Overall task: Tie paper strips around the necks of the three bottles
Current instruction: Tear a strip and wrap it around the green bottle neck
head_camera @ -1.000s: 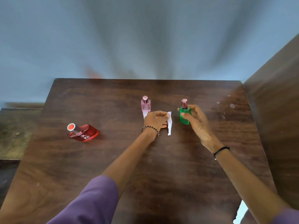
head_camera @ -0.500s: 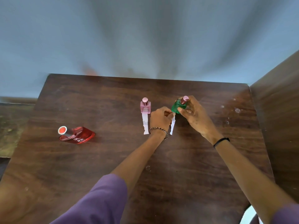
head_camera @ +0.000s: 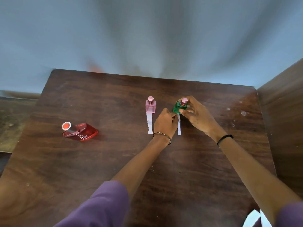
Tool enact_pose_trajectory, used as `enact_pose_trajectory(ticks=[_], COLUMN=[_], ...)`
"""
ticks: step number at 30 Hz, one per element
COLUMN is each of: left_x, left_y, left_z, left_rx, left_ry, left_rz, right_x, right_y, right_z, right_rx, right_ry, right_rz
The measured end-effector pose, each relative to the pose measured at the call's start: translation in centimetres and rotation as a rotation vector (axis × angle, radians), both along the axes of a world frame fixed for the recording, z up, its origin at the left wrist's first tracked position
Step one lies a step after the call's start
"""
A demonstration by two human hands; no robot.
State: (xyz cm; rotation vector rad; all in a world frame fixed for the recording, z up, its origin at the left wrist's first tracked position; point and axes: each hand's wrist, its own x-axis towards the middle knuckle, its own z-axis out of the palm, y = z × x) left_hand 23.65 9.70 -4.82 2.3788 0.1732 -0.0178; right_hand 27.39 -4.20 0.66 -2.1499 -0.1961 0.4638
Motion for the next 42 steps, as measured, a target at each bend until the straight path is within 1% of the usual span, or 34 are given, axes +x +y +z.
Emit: enact_pose_trajectory(ticks=[3, 7, 12, 15, 19, 24, 28, 32, 36, 39, 42], left_x=[-0.4, -0.3, -0.3, -0.4, -0.8, -1.0, -1.0, -1.1, -1.1, -1.6, -2.5], left_y=[0.4, 0.7, 0.8, 0.9, 1.1, 1.2, 1.2, 1.0, 0.9, 1.1, 1.7], left_z=[-0.3, -0.1, 0.0, 0.0, -0.3, -0.4, -0.3, -0.2, -0.1, -0.2, -0.2], left_rx=[0.034, -0.008, -0.050, -0.090, -0.078, -0.099, -0.058, -0.007, 0.001, -0.046, -0.115], left_ry=[-0.025, -0.006, 0.004, 0.003, -0.022, -0.025, -0.009, -0.018, 0.009, 0.019, 0.032], left_rz=[-0.036, -0.028, 0.002, 0.015, -0.006, -0.050, -0.080, -0.075, -0.069, -0.060, -0.077], right_x=[0.2, 0.4, -0.1, -0.5, -0.7, -0.5, -0.4, -0.5, -1.2, -2.1, -3.1], right_y=[0.0, -0.1, -0.5, -0.4, 0.1, 0.6, 0.8, 0.9, 0.8, 0.8, 0.6], right_z=[0.3, 0.5, 0.2, -0.4, -0.8, -0.8, -0.8, -0.9, -1.3, -1.7, -1.8], right_rx=[-0.048, -0.117, -0.114, -0.112, -0.157, -0.185, -0.207, -0.198, -0.170, -0.103, -0.085], right_ry=[-0.003, 0.019, 0.018, -0.036, -0.097, -0.090, -0.088, -0.096, -0.077, -0.038, -0.014], right_rz=[0.031, 0.051, 0.011, -0.024, -0.086, -0.097, -0.097, -0.101, -0.120, -0.224, -0.306])
